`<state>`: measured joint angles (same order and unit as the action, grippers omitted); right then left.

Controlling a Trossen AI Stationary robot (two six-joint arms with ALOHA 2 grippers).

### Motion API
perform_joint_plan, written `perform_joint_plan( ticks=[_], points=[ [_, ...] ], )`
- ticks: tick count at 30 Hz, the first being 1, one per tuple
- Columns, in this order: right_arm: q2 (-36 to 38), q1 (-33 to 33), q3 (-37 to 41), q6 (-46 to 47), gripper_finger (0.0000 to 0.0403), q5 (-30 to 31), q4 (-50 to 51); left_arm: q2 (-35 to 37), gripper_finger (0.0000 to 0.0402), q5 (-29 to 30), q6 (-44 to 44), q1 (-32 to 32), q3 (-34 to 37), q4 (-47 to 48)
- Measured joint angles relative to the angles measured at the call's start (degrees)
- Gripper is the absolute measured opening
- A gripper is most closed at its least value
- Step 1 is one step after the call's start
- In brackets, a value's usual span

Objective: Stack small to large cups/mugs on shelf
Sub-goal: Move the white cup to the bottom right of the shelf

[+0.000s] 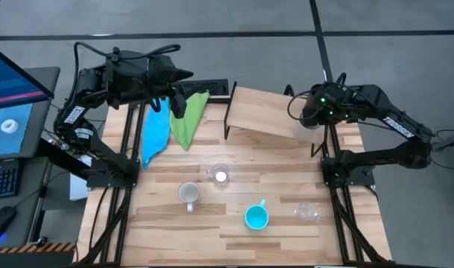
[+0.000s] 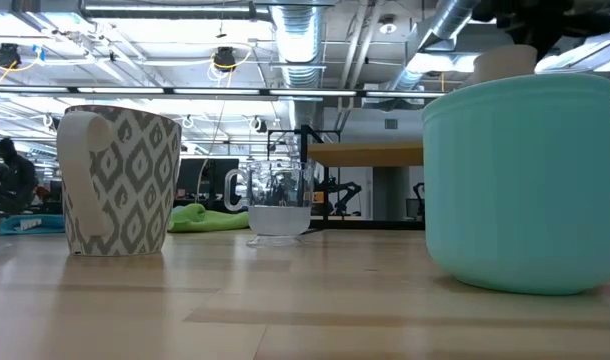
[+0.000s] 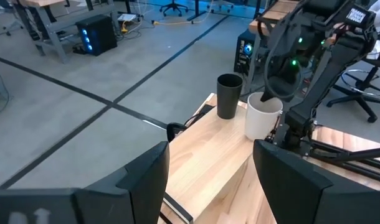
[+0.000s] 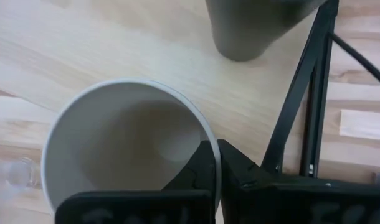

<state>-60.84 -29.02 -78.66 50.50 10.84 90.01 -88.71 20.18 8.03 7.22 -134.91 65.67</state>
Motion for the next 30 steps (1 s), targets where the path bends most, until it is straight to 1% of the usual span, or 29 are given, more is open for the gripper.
perform_joint_plan(
  ticks=[7, 13, 19, 26, 30],
  points=[
    [1.1, -0.3, 0.9, 0.9, 0.0026, 0.1, 0.0, 0.0, 0.0224, 0.0, -1.5, 0.0, 0.0, 0.0],
    [1.9, -2.3, 0.9, 0.5, 0.0015, 1.1, 0.1, 0.0, 0.0224, 0.0, -1.5, 0.0, 0.0, 0.0],
    [1.9, -4.1, 0.9, -0.4, 0.0026, 1.1, 0.0, 0.0, 0.0224, 0.1, -1.6, 0.0, 0.0, 0.0],
    [1.9, -4.9, 0.9, -2.4, 0.0017, -0.3, 0.0, 0.0, 0.0224, 0.1, -1.7, 0.0, 0.0, 0.0],
    [1.7, -4.9, 2.5, -2.4, 0.0021, -0.3, -0.7, 0.0, 0.0224, 0.1, -2.7, 0.0, 0.0, 0.0]
  ],
)
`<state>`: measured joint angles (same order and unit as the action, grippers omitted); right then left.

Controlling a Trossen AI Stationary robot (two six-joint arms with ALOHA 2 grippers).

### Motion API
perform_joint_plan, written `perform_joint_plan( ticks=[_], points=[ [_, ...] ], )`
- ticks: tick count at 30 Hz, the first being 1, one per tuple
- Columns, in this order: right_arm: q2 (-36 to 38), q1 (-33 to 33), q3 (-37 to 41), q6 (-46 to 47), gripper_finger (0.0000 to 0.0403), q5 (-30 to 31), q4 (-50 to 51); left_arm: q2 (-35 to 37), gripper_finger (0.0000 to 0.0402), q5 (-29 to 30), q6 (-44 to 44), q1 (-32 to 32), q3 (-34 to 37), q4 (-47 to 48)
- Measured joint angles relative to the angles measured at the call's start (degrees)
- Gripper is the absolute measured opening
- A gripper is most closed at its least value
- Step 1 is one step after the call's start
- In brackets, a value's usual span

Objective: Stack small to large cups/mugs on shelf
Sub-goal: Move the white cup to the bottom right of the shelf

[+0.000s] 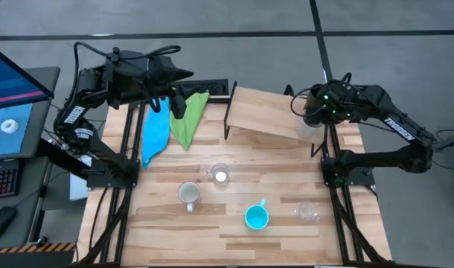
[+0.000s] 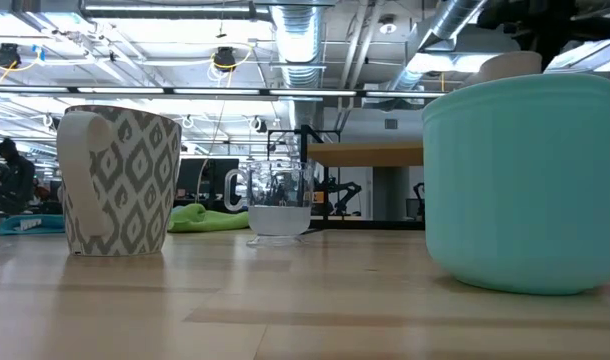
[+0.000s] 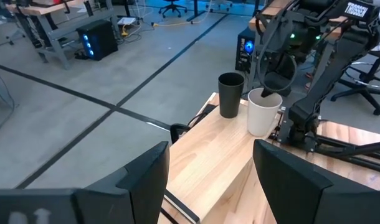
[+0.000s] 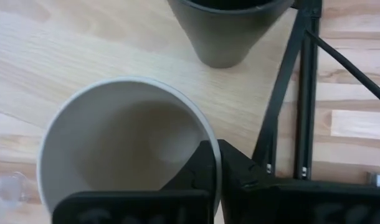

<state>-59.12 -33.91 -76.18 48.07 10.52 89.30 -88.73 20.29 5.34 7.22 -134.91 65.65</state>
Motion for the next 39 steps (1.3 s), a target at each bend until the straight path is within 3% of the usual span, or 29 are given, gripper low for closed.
perform_joint_plan(
  ticks=[11, 22, 39],
  points=[
    [0.2, 0.0, -0.3, 0.4, 0.0028, 0.0, 0.8, 0.0, 0.0224, 0.0, -0.4, 0.0, 0.0, 0.0],
    [0.3, 0.0, -0.4, 0.5, 0.0079, 0.1, 0.9, 0.0, 0.0224, 0.0, -0.3, 0.0, 0.0, 0.0],
    [0.3, 0.0, -0.5, 2.1, 0.0113, 3.1, 0.7, 0.0, 0.0224, 0.0, -0.2, 0.0, 0.0, 0.0]
  ],
)
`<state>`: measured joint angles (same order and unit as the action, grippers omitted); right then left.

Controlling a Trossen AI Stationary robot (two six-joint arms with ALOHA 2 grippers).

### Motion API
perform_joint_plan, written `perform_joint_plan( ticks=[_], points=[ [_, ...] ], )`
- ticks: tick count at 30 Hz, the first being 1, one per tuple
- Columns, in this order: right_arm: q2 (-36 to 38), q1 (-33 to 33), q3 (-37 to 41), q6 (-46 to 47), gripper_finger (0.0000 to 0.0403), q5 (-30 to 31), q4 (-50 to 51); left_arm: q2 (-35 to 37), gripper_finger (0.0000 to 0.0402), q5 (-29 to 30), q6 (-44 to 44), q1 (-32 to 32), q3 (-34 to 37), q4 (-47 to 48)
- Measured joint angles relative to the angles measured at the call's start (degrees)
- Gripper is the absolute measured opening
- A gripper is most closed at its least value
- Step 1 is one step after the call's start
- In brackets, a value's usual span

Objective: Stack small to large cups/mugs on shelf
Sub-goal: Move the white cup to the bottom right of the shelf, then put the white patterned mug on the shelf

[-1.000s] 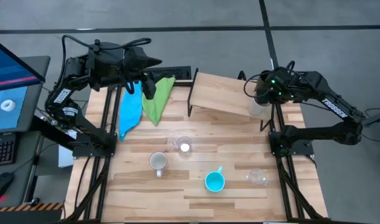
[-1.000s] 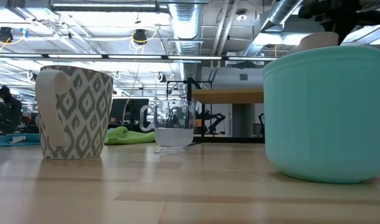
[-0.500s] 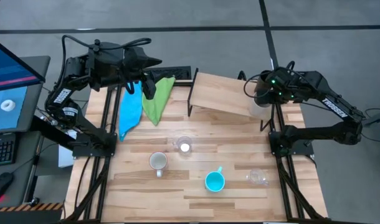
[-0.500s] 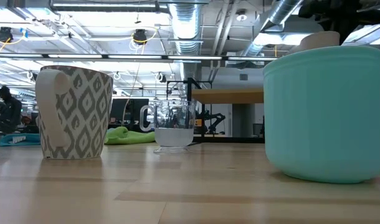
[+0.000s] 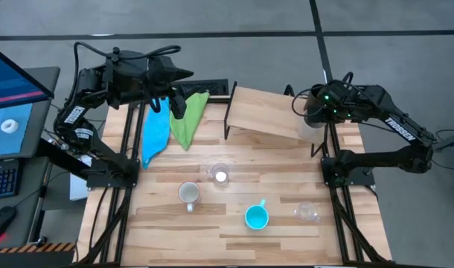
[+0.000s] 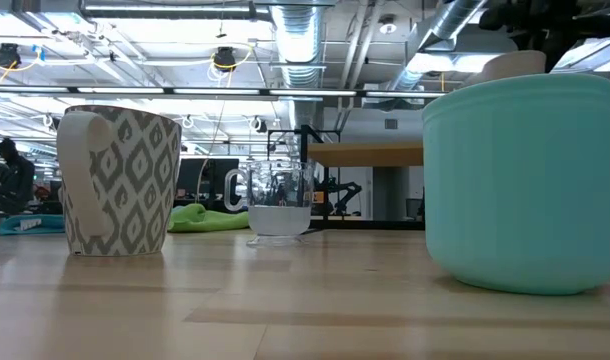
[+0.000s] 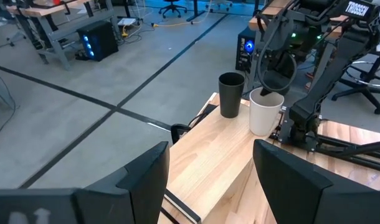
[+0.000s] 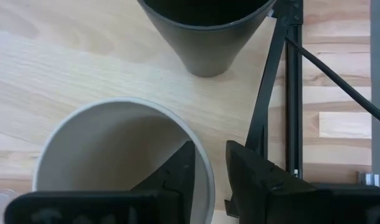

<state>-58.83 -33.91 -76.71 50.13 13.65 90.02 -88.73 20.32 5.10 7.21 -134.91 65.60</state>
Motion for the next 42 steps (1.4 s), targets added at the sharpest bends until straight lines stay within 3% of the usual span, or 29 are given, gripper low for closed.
perform_joint_plan(
  ticks=[30, 42],
  points=[
    [0.0, 0.0, 0.0, 0.9, 0.0108, 2.1, 0.0, 0.0, 0.0224, 0.0, 0.0, 0.0, 0.0, 0.0],
    [0.0, 0.0, 0.0, 0.9, 0.0173, 3.1, 0.0, 0.0, 0.0224, 0.0, 0.0, 0.0, 0.0, 0.0]
  ],
)
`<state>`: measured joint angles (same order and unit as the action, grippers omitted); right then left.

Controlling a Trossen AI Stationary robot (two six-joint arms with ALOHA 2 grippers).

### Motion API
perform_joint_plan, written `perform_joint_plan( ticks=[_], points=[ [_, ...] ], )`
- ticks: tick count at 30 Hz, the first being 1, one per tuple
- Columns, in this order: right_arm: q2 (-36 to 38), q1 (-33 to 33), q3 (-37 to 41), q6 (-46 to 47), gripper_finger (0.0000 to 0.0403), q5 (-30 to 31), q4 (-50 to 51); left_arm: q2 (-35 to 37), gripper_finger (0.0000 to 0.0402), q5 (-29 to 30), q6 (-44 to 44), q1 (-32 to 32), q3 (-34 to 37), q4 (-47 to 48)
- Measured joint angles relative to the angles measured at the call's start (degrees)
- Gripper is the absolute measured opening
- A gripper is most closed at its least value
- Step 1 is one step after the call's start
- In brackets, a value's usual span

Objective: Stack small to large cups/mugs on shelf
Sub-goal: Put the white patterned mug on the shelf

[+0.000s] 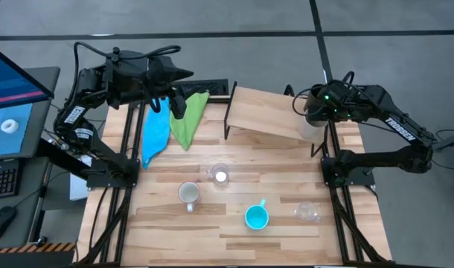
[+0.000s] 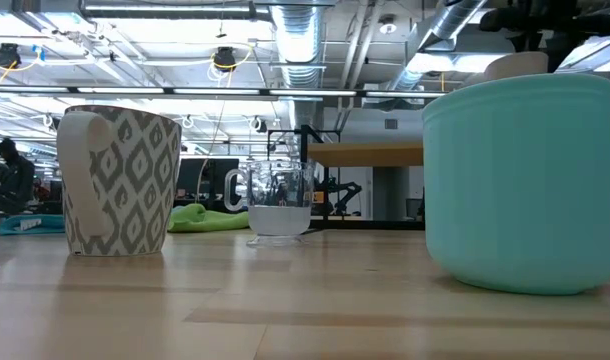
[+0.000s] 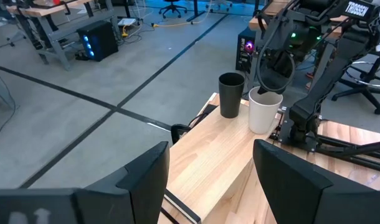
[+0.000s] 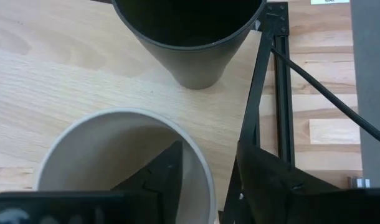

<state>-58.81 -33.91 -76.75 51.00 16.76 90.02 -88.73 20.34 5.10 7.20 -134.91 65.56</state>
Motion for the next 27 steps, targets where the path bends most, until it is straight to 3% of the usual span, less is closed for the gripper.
perform_joint_plan(
  ticks=[6, 16, 22, 27],
  points=[
    [0.2, 0.0, -0.1, 0.5, 0.0191, 0.0, 0.0, 0.0, 0.0224, 0.0, 0.0, 0.0, 0.0, 0.0],
    [0.4, 0.7, -9.8, -0.8, 0.0164, -0.1, 0.0, 0.0, 0.0224, -0.2, 0.3, 0.0, 0.0, -1.4],
    [0.4, 5.0, -17.7, -3.4, 0.016, -2.0, -0.9, 0.0, 0.0224, -6.4, 1.2, 0.0, 0.0, -1.9],
    [0.4, 10.5, -24.0, -4.4, 0.0162, -3.2, -0.9, 0.0, 0.0224, -11.4, 8.3, -0.1, 0.0, 7.9]
  ],
)
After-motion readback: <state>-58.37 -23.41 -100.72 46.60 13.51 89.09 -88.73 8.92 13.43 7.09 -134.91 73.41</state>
